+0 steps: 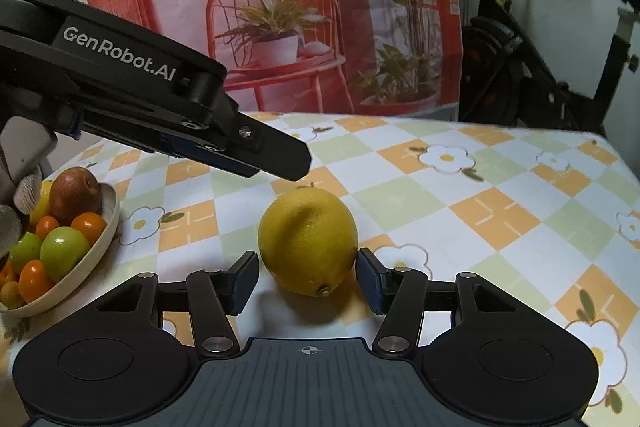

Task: Organize fruits
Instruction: 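Move the left tool to the yellow grapefruit and grasp it, then carry the grapefruit with the left tool onto the fruit pile, release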

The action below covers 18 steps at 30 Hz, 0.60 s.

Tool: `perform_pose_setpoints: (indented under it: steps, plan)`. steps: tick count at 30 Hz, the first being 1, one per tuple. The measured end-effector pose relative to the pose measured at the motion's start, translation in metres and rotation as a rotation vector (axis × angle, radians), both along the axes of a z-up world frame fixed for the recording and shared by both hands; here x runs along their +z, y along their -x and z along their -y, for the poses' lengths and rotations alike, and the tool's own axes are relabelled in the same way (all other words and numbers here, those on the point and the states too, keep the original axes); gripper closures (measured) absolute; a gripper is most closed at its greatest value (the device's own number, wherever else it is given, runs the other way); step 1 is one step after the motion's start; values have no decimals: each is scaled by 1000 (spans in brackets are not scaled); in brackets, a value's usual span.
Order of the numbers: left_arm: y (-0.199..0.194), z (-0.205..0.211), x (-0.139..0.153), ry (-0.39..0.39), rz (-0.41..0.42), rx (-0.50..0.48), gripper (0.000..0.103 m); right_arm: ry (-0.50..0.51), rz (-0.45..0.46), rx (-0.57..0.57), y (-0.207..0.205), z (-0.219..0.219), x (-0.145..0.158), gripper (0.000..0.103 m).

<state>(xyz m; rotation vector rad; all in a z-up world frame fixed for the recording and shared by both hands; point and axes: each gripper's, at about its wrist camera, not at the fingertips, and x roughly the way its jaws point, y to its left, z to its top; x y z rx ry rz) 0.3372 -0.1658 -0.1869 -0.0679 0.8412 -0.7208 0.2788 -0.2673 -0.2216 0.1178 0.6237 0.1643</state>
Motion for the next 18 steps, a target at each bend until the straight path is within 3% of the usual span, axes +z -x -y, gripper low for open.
perform_pose_setpoints:
  steps: [10, 18]
  plan:
    - [-5, 3, -12, 2, -57, -13, 60, -31, -15, 6, -1, 6, -2, 53]
    - [-2, 1, -12, -1, -42, -34, 60, -50, -6, 8, 3, 7, -2, 57]
